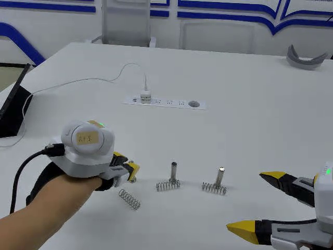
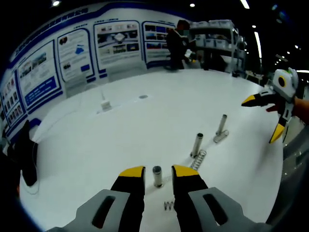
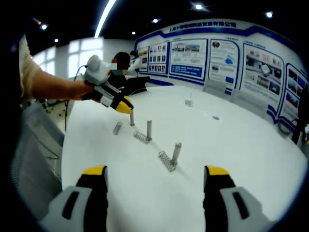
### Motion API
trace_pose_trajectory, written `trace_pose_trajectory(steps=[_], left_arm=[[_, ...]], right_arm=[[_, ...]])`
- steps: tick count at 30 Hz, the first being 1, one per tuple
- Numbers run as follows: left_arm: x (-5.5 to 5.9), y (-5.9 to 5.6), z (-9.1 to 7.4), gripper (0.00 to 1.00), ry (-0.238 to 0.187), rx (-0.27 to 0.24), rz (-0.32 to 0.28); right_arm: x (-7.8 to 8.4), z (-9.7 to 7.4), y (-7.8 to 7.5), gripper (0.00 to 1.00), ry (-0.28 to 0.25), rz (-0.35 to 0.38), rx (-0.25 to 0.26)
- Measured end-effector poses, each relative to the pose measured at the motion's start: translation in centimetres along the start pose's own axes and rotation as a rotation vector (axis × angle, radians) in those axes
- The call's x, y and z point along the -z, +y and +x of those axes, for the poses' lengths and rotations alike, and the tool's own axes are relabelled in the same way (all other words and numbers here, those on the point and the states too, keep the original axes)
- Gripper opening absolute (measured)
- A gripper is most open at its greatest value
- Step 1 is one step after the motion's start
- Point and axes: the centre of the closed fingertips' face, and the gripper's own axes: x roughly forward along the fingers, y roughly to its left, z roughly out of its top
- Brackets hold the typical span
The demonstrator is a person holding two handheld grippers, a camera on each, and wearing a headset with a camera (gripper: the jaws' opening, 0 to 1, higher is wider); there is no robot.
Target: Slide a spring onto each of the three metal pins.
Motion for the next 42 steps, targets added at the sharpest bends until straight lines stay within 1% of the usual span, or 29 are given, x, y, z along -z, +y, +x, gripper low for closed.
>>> trace_pose_trajectory(steps=[6, 11, 14, 18, 20, 22, 24, 27, 32, 34, 38, 42], left_arm=[[-0.3, -0.2, -0.9, 0.25, -0.02, 0.009, -0.004], [-0.7, -0.1, -2.0, 0.29, -0.051, 0.018, -0.012], [-0.9, -0.4, -2.8, 0.32, -0.082, 0.03, -0.017], [-1.1, -0.4, -3.4, 0.35, -0.132, 0.04, -0.009], [-0.9, -0.7, -3.7, 0.37, -0.142, 0.05, -0.019], [-0.7, -1.0, -4.0, 0.41, -0.148, 0.059, -0.016], [-0.4, -1.2, -4.3, 0.44, -0.152, 0.067, -0.011], [-0.2, -1.4, -4.8, 0.48, -0.175, 0.081, -0.019], [0.7, -1.6, -5.4, 0.55, -0.195, 0.113, -0.021], [0.9, -1.7, -5.6, 0.57, -0.209, 0.125, -0.021], [1.4, -2.0, -5.9, 0.62, -0.224, 0.148, -0.021], [1.8, -2.5, -6.2, 0.67, -0.225, 0.176, -0.019]], right_arm=[[0.0, 0.0, 0.1, 0.83, 0.002, -0.001, -0.006], [-0.1, 0.2, 0.2, 0.83, 0.002, -0.003, -0.011], [-0.2, 0.2, 0.3, 0.83, 0.0, -0.005, -0.011], [0.0, 0.2, 0.2, 0.83, 0.002, -0.002, -0.007], [0.0, 0.1, 0.0, 0.83, 0.001, 0.0, 0.001], [-0.5, -0.1, -0.1, 0.83, -0.017, 0.007, 0.01], [-0.4, -0.2, -0.3, 0.83, -0.015, 0.004, 0.017], [-0.4, -0.4, -0.4, 0.82, -0.008, 0.005, 0.022], [-1.1, -0.4, -0.3, 0.78, -0.014, 0.011, 0.023], [-1.3, -0.4, -0.2, 0.76, -0.013, 0.012, 0.02], [-1.4, -0.2, 0.3, 0.71, -0.007, 0.013, 0.004], [-1.3, 0.1, 0.6, 0.61, 0.014, 0.028, -0.016]])
